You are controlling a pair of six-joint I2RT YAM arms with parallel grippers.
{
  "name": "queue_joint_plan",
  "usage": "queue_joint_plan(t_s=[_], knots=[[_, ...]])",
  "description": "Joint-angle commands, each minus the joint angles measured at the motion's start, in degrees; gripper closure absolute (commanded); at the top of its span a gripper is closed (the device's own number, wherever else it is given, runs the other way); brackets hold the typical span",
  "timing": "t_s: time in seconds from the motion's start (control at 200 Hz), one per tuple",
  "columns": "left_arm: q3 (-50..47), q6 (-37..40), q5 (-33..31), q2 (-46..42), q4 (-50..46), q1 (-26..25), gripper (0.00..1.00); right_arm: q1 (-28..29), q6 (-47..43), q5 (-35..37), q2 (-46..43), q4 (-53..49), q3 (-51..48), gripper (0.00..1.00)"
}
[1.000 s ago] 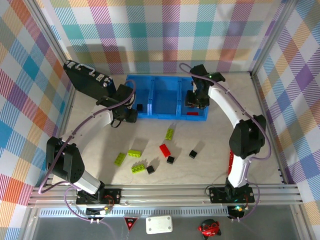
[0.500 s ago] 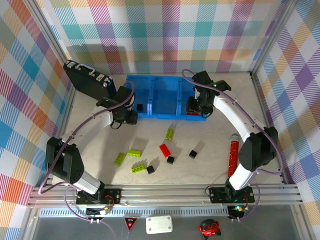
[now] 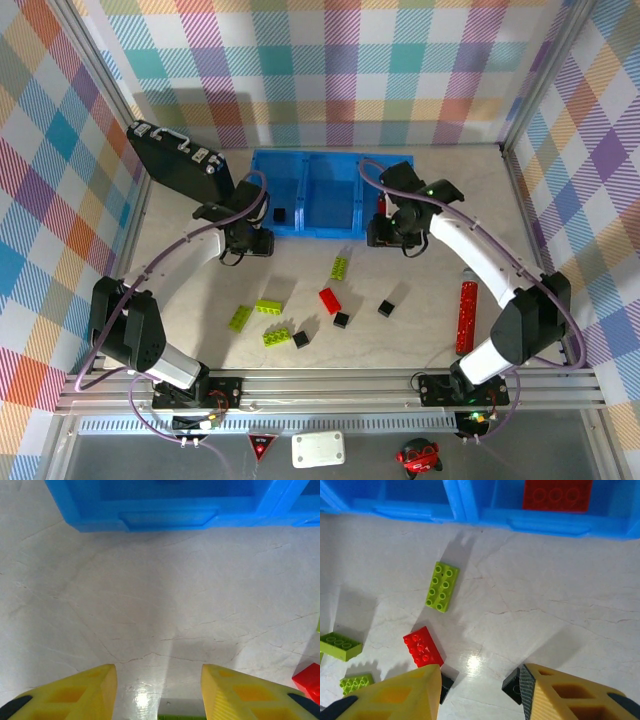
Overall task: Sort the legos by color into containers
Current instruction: Pick up the lego from the middle-left of the table.
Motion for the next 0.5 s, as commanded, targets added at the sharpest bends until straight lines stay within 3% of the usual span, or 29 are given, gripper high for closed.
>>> queue_joint_plan(t_s=[0.0, 0.495], knots=[[-1.5, -1.7, 1.0, -1.9, 0.0, -0.5, 0.52, 1.3, 1.5, -1.6, -1.8, 0.8, -2.3, 0.53], [-9.8, -6.3, 1.6, -5.8, 1.5, -0.9, 0.52, 4.6, 3.2, -2.5, -3.3, 3.6, -11.6, 0.54]])
